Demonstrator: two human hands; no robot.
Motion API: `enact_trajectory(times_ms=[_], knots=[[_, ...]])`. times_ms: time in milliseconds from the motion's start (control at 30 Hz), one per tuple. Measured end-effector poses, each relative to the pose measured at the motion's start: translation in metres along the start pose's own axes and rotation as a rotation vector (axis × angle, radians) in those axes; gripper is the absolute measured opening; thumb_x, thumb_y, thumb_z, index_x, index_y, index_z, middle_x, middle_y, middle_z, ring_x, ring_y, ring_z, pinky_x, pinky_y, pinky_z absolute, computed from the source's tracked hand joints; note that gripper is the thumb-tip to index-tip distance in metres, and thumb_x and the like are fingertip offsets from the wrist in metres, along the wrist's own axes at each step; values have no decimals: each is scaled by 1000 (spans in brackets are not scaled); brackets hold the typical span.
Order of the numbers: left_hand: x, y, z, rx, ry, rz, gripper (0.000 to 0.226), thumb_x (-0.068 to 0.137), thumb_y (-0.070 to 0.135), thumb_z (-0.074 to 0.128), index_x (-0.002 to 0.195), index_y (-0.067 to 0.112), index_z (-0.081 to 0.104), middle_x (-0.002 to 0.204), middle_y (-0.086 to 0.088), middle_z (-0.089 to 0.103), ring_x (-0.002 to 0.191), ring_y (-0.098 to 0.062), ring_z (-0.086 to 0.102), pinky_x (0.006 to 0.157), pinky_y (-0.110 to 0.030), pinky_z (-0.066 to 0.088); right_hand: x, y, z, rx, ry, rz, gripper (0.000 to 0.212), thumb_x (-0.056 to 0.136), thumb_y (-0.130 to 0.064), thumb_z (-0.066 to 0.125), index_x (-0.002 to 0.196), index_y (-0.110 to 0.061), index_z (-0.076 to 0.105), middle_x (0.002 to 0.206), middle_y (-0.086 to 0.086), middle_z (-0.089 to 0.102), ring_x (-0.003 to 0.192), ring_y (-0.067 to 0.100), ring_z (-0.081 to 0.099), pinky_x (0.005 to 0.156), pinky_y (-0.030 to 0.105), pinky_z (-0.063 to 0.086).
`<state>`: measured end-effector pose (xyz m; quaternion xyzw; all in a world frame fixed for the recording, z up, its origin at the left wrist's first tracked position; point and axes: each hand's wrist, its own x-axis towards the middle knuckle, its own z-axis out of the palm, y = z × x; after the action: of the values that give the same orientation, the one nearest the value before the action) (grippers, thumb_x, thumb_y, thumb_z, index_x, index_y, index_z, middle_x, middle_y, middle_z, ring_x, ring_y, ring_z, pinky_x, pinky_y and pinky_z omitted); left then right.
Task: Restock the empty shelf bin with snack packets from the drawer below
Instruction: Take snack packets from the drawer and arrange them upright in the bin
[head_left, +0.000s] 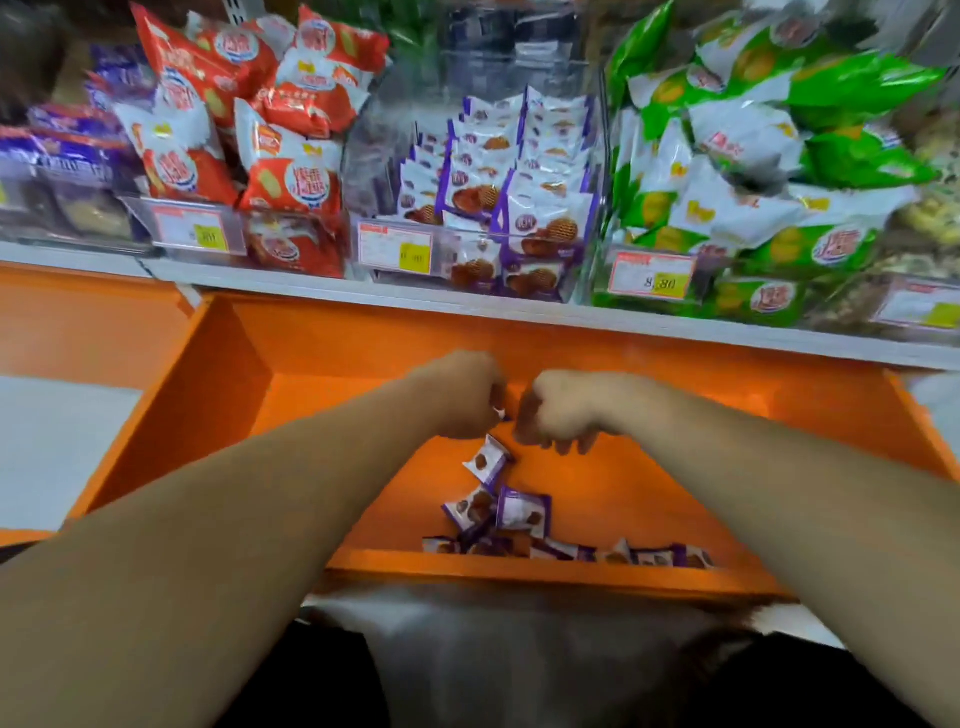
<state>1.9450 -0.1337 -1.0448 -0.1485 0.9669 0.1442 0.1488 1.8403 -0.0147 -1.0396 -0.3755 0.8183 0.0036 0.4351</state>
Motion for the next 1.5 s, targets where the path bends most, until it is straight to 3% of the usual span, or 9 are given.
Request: enact_trajectory(times_ms=[300, 400, 500, 767, 933, 1067, 1167, 1300, 1500], knots=[[89, -57, 98, -166, -111, -234, 37, 99, 40, 59, 130, 20, 62, 132, -5, 58, 123, -30, 55, 93, -29, 47, 129, 87, 16, 91, 259, 93, 55, 85, -34, 71, 138, -29, 57, 140, 9, 57, 114, 30, 61, 91, 36, 55], [111, -69, 126, -194, -185, -343, 55, 97, 49, 55, 149, 32, 44, 162, -11, 28, 143, -40, 37, 112, -42, 41, 156, 106, 25, 31, 215, 119, 67, 93, -38, 68, 153, -36, 38, 167, 6, 18, 151, 39, 21, 115, 44, 36], [120, -68, 140, -214, -316, -366, 84, 89, 69, 56, 158, 47, 13, 169, -11, -13, 153, -47, 0, 122, -53, 21, 172, 111, 41, 5, 123, 93, 79, 94, -41, 68, 159, -43, 23, 172, 0, -6, 156, 36, -12, 125, 51, 11], [128, -58, 150, 39, -328, -149, 136, 65, 65, 85, 154, 51, -18, 162, 2, -37, 150, -43, -24, 112, -72, 29, 184, 127, 77, -160, 181, 160, 73, 92, -27, 69, 152, -43, 32, 161, 5, 29, 150, 37, 22, 119, 50, 32], [126, -55, 160, 106, -278, -93, 124, 62, 66, 84, 157, 49, 6, 160, -5, 14, 141, -40, 24, 96, -54, 52, 176, 130, 77, -79, 229, 173, 57, 87, -44, 72, 136, -32, 47, 131, 5, 57, 119, 29, 56, 96, 44, 53], [116, -48, 170, 196, -131, -74, 105, 65, 70, 80, 150, 39, 27, 144, -5, 26, 123, -30, 45, 77, -40, 59, 172, 134, 75, 76, 153, 229, 89, 85, -47, 74, 158, -32, 25, 146, 9, 49, 124, 32, 56, 97, 44, 54], [119, -49, 172, 214, -95, -72, 126, 58, 68, 85, 155, 40, 10, 158, -7, 11, 137, -35, 34, 76, -41, 60, 171, 136, 70, 192, 173, 206, 94, 83, -38, 76, 161, -32, 23, 158, 8, 40, 134, 31, 51, 102, 43, 52], [140, -51, 161, 273, -205, -41, 151, 54, 69, 88, 150, 52, -27, 155, -3, -48, 153, -45, -7, 87, -48, 59, 171, 127, 58, 268, 229, 113, 83, 86, -30, 73, 157, -40, 31, 157, 8, 37, 129, 31, 55, 96, 41, 56], [151, -51, 158, 268, -339, -29, 125, 63, 55, 89, 156, 52, 6, 165, -9, -25, 147, -49, 18, 97, -49, 55, 168, 115, 49, 406, 342, -24, 41, 91, -16, 68, 126, -36, 62, 124, 7, 39, 81, 24, 66, 73, 29, 60]])
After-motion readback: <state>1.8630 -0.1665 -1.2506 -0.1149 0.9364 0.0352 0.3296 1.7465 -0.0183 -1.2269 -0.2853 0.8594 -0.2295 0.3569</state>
